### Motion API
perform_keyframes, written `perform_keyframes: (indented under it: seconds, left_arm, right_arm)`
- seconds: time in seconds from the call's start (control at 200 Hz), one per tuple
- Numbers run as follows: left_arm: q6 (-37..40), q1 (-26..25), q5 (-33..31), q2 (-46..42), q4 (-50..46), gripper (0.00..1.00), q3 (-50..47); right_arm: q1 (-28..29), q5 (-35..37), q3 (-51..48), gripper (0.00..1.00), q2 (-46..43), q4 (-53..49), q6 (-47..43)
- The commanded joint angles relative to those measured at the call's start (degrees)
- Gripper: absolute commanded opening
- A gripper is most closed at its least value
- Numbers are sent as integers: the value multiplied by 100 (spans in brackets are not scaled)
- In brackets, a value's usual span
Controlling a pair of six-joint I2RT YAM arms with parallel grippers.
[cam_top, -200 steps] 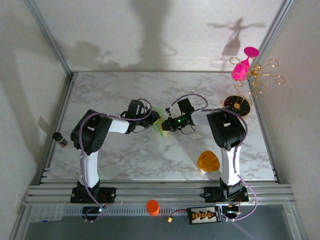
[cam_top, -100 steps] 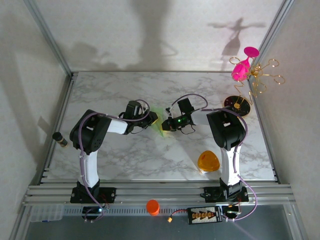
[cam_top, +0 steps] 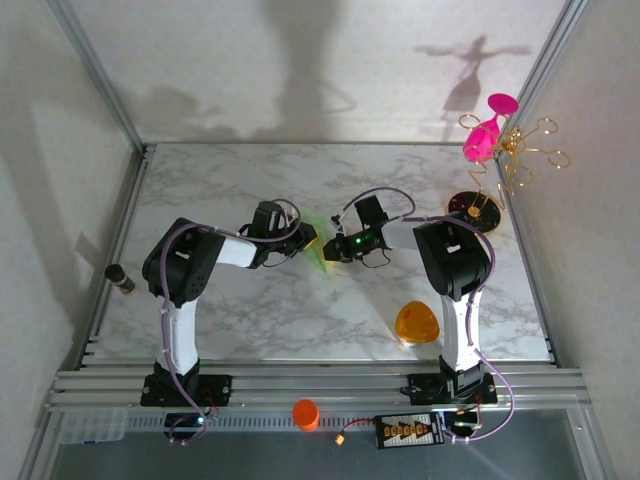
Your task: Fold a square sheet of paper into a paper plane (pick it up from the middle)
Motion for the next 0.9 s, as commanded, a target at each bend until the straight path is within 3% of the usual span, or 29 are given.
perform_keyframes:
  seconds: [0.0,0.591,0.896]
  left_arm:
    - [40,8,34,113,-32,12,136]
    - [152,9,-107,291,-329,12,196]
    - [250,17,-262,340,-500,12,76]
  right_arm:
    - [38,1464,-267,9,773,-414,-177]
    - [42,1386,-107,14,707,-559,-131]
    - [38,827,-1,18,280,-638,128]
